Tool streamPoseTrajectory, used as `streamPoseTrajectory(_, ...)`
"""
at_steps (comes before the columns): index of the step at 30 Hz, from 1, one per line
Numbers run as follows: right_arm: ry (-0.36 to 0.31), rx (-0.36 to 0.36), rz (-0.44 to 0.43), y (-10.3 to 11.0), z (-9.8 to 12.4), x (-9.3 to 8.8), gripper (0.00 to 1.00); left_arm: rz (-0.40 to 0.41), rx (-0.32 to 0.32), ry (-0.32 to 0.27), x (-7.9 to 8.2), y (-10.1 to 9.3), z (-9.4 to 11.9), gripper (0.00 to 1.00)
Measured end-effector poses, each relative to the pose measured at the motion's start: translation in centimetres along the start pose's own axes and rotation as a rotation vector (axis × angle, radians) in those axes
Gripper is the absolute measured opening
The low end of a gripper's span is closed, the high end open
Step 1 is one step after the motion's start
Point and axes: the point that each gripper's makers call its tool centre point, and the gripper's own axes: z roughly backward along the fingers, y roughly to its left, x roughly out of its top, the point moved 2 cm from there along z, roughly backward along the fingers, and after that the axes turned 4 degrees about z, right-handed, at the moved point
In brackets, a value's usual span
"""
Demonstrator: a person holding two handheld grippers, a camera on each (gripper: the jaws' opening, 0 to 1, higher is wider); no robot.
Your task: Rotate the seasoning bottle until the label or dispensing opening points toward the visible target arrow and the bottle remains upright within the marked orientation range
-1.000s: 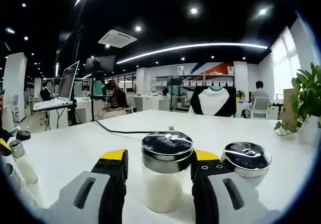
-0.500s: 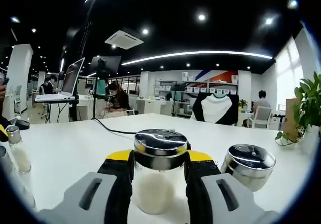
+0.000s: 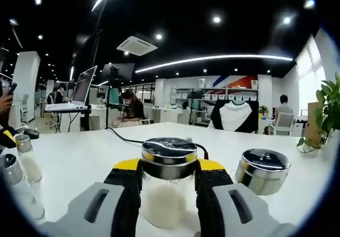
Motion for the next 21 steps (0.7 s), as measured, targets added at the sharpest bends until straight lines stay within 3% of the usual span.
streamPoseTrajectory(7,-0.032,0.022,-0.031,-0.5,1.7,0.6,0.36,-0.001,-0.015,-0.005,0.2,-0.8,-0.3,0.66)
streamPoseTrajectory(21,-0.022,0.049,-0.017,0.3,4.4,1.0,0.36,-0.01,-0.066,0.008,0.1,-3.0,-0.3,0.65)
